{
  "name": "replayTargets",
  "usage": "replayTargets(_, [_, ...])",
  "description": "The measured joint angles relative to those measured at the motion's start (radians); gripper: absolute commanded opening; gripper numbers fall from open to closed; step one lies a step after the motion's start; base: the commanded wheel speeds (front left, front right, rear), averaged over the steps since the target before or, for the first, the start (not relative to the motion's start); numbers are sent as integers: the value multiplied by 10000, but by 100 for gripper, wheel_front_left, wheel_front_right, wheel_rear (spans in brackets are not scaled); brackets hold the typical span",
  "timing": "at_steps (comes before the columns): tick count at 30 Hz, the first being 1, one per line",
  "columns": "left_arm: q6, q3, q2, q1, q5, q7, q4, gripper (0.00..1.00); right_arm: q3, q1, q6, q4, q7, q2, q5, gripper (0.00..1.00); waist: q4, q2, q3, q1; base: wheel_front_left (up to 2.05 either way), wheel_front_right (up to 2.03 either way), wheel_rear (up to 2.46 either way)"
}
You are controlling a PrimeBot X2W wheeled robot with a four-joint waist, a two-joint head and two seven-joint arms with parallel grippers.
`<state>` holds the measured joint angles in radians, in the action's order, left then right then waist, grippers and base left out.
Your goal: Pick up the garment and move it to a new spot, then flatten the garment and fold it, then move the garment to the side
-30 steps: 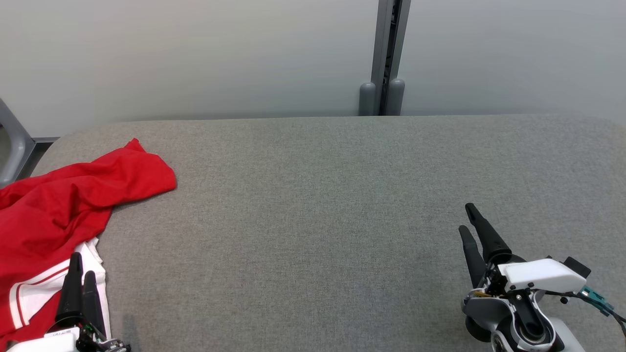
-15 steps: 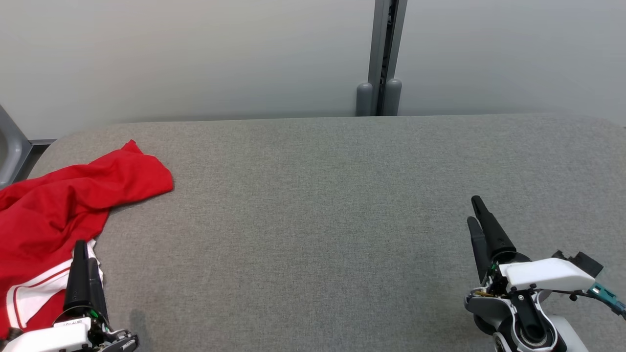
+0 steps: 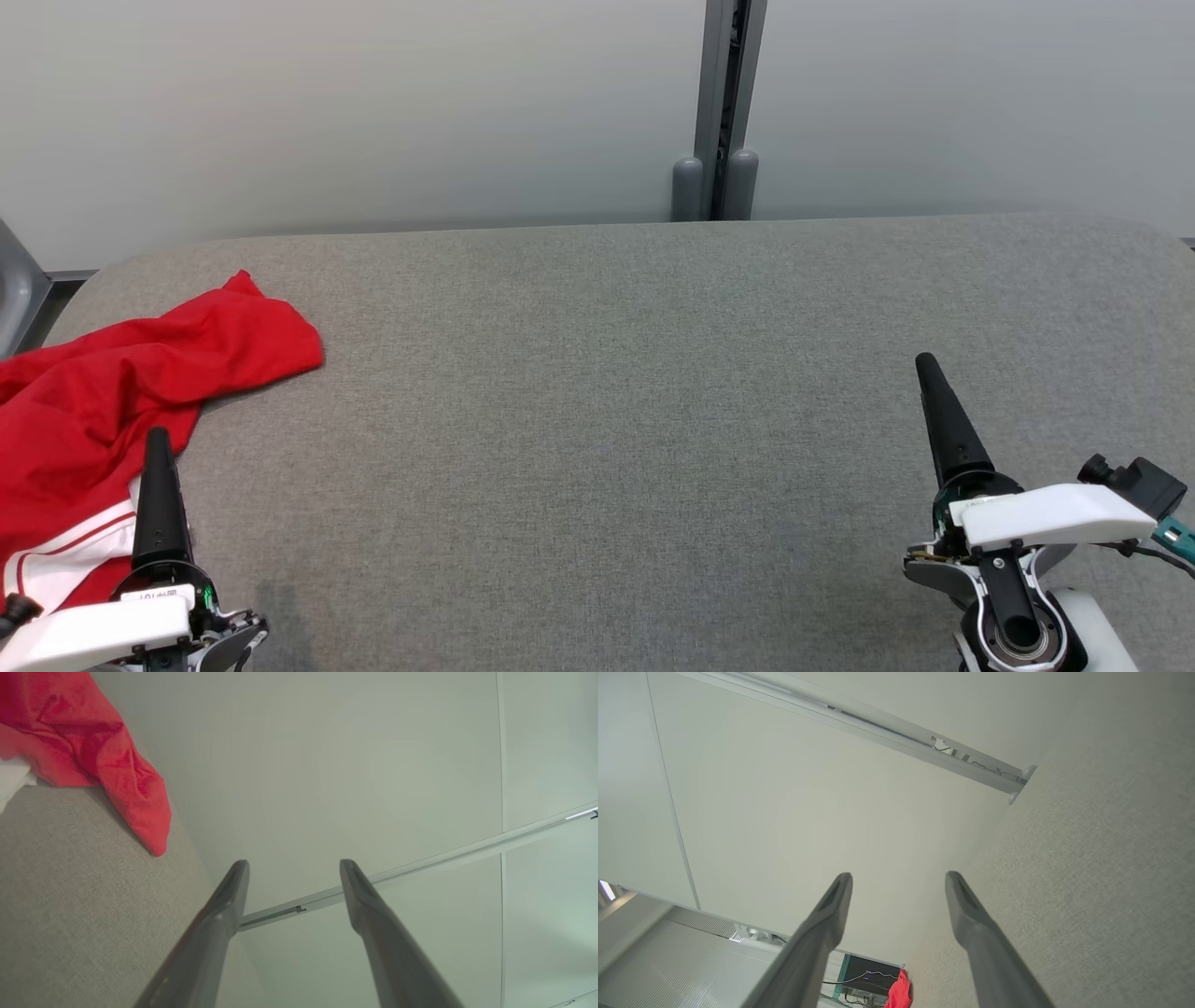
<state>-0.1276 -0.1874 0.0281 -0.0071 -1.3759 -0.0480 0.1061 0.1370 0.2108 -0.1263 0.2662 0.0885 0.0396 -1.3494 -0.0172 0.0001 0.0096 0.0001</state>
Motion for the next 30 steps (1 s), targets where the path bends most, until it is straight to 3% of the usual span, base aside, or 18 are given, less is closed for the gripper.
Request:
replayTargets(16, [-2, 194, 54, -112, 2422, -533, -422, 100, -265, -256, -2, -773, 433, 6, 2729, 100, -147, 0, 80, 0, 0, 0, 0])
replayTargets(30, [-2, 589, 109, -191, 4343, -911, -525, 100, -389, -523, -4, -1016, 727, 23, 5772, 100, -221, 0, 150, 0, 0, 0, 0])
